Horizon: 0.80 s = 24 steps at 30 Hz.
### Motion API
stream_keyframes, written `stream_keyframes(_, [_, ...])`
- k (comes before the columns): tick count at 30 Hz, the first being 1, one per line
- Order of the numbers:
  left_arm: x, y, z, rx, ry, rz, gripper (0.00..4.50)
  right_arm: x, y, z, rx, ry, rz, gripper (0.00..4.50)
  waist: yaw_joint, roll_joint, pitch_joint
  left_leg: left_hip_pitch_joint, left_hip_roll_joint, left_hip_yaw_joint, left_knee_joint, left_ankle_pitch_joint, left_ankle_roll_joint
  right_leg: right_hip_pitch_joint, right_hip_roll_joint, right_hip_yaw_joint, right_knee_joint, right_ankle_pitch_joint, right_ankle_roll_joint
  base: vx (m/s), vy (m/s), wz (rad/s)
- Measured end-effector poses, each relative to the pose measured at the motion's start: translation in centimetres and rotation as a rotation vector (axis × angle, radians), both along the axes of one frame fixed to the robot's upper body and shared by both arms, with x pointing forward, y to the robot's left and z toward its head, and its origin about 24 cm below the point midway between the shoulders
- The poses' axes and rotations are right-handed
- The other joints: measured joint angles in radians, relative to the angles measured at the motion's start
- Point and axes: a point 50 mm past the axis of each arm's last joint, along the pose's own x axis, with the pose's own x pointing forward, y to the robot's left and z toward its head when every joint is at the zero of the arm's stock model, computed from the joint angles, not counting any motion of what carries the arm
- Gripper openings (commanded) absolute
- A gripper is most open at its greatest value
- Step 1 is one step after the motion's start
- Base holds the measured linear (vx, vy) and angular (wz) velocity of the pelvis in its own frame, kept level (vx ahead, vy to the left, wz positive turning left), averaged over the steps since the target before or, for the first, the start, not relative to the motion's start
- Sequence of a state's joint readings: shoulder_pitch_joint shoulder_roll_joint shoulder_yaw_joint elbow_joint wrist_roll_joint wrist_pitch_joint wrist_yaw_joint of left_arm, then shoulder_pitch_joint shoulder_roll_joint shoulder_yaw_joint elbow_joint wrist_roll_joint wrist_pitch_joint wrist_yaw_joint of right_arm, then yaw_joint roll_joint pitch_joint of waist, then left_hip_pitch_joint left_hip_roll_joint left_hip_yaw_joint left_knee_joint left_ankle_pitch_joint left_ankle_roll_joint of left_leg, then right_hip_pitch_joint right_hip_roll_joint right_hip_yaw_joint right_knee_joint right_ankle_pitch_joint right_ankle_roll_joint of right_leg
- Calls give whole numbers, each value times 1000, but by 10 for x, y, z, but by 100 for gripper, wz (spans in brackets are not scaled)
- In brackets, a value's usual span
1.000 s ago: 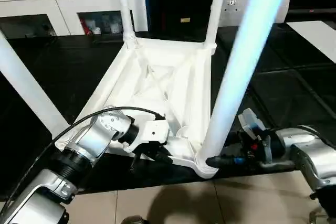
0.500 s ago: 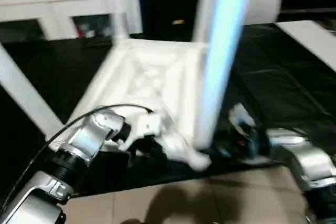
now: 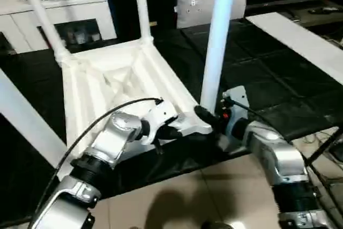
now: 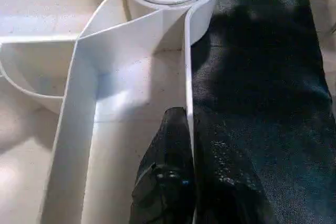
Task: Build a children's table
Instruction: Rotate leg to tighten
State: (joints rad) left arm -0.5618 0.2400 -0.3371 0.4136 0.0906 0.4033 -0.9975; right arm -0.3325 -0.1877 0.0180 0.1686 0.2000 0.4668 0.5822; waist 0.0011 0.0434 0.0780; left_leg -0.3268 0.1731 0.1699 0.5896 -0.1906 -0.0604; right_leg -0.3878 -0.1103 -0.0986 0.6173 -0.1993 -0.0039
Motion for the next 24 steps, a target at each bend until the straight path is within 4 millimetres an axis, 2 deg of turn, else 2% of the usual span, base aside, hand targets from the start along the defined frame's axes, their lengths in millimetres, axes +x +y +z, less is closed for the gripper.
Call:
stream_keyframes(1, [-1,-1,0,-4,-4,-12,0,0,-1,0,-1,-6,14,314,17,-4,4,-2,-3,-1,36,-37,-4,-6,-3,-4,0,1,2,82,-71,-7])
stream_keyframes(2, [-1,-1,0,-9,-4,-20,0,0,0,2,3,-18,28,328,36,6,0,-7,-4,-11,48,-61,8,-5,-3,-11,1,1,2,82,-71,-7])
stream_keyframes(3, [-1,0,2,-12,-8,-27,0,-1,-1,3,3,-32,33,340,43,16,-3,-17,-9,-31,40,-50,5,-8,-4,-24,-6,1,2,111,5,-31])
stream_keyframes(4, [-1,0,3,-16,-10,-35,0,-3,-6,4,-2,-43,47,349,43,21,-8,-19,-4,-37,28,-34,-6,-11,2,-26,-15,2,1,124,19,-18])
stream_keyframes(5, [-1,0,4,-20,-13,-47,0,-5,-11,4,-9,-52,70,354,45,24,-11,-24,-1,-38,25,-26,-6,-11,7,-26,-20,5,-1,124,19,-18])
stream_keyframes(8, [-3,2,5,-20,-21,-100,0,-13,-23,7,-28,-74,169,372,47,18,-13,-24,-5,-24,25,-25,-1,-11,11,-2,-29,45,-16,19,3,3])
stream_keyframes(10, [-4,7,5,-7,-33,-148,0,-17,-32,8,-53,-75,243,394,53,19,-14,-24,-7,-22,21,-25,0,-11,12,3,-29,46,-15,0,0,0])
stream_keyframes(12, [-5,11,6,-1,-39,-183,0,-20,-39,11,-60,-72,295,405,59,19,-14,-26,-6,-21,18,-25,0,-12,12,3,-29,45,-13,0,0,0])
stream_keyframes(13, [-6,13,6,7,-39,-207,0,-21,-42,13,-56,-69,331,430,62,19,-14,-25,-6,-21,16,-25,0,-12,13,3,-29,44,-11,0,0,0])
stream_keyframes(17, [-5,17,9,40,-48,-284,0,-27,-54,18,-81,-45,435,447,72,19,-14,-27,-3,-21,14,-22,6,-14,15,2,-29,44,-12,0,0,0])
stream_keyframes(21, [-8,30,11,82,-38,-377,0,-33,-63,22,-106,-18,561,447,85,16,-15,-27,-1,-21,13,-22,6,-15,17,2,-29,44,-12,0,0,0])
stream_keyframes(22, [-9,31,11,89,-31,-403,0,-35,-61,22,-86,-12,593,421,90,15,-16,-27,-1,-21,13,-22,6,-15,17,1,-29,44,-12,0,0,0])
stream_keyframes(24, [-11,31,11,96,-22,-446,0,-37,-57,22,-58,4,651,413,97,13,-17,-27,-1,-20,13,-22,6,-15,17,2,-29,44,-12,0,0,0])
